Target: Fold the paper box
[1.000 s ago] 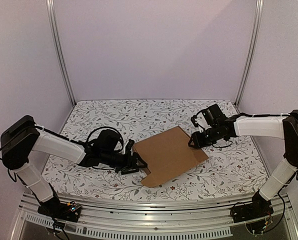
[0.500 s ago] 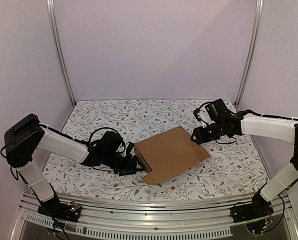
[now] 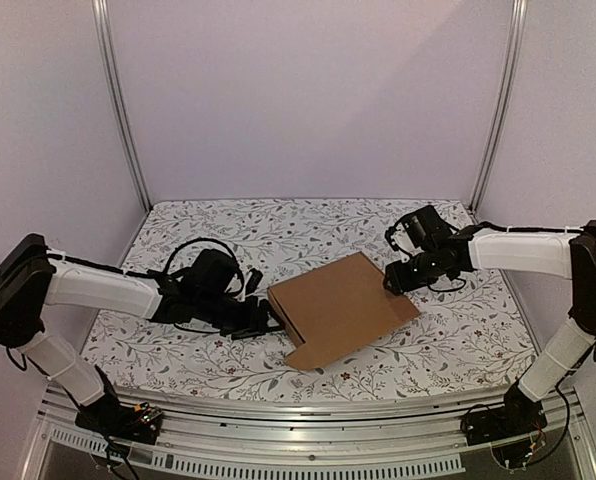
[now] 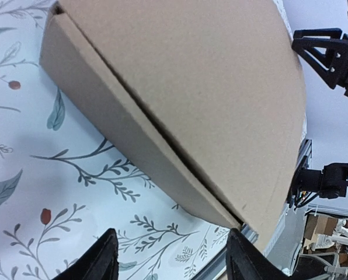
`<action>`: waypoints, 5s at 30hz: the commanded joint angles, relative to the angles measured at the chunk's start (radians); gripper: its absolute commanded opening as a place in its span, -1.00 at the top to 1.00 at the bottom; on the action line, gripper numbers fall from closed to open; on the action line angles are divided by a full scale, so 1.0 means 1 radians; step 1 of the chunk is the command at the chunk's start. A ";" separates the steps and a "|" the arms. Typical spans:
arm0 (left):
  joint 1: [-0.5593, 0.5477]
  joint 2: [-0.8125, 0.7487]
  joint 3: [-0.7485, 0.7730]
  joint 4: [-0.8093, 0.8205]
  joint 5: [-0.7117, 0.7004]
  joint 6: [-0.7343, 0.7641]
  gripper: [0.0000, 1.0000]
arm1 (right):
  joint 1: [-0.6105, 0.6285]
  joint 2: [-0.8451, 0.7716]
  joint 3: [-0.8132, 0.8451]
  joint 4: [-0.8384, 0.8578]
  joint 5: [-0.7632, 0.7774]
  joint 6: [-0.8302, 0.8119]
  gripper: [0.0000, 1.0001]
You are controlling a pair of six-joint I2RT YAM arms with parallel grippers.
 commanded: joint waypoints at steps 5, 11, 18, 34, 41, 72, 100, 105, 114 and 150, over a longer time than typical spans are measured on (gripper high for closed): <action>-0.012 0.018 0.061 0.042 -0.005 0.019 -0.29 | 0.006 0.046 -0.050 0.026 -0.031 0.000 0.15; -0.028 0.128 0.129 0.049 -0.008 0.028 -0.29 | 0.008 0.035 -0.106 0.038 -0.068 0.019 0.21; -0.028 0.177 0.126 0.050 -0.015 0.032 -0.05 | 0.030 0.017 -0.147 0.060 -0.088 0.046 0.26; 0.075 0.058 0.098 -0.096 -0.039 0.127 0.41 | 0.150 0.008 -0.152 0.083 -0.142 0.136 0.26; 0.141 0.003 0.078 -0.141 -0.030 0.169 0.35 | 0.252 -0.021 -0.148 0.109 -0.148 0.217 0.24; 0.192 -0.143 0.034 -0.234 -0.098 0.242 0.13 | 0.077 -0.141 -0.088 0.077 -0.130 0.292 -0.98; 0.244 -0.235 -0.076 -0.150 -0.059 0.194 -0.47 | 0.027 0.073 -0.219 0.435 -0.390 0.478 0.02; 0.244 -0.225 -0.078 -0.143 -0.059 0.194 -0.47 | 0.027 0.068 -0.245 0.434 -0.377 0.481 0.14; 0.244 -0.220 -0.088 -0.096 -0.010 0.175 -0.48 | 0.027 0.049 -0.285 0.430 -0.322 0.488 0.47; 0.205 0.044 -0.288 0.614 0.203 -0.179 -0.99 | 0.025 -0.006 -0.379 0.408 -0.263 0.463 1.00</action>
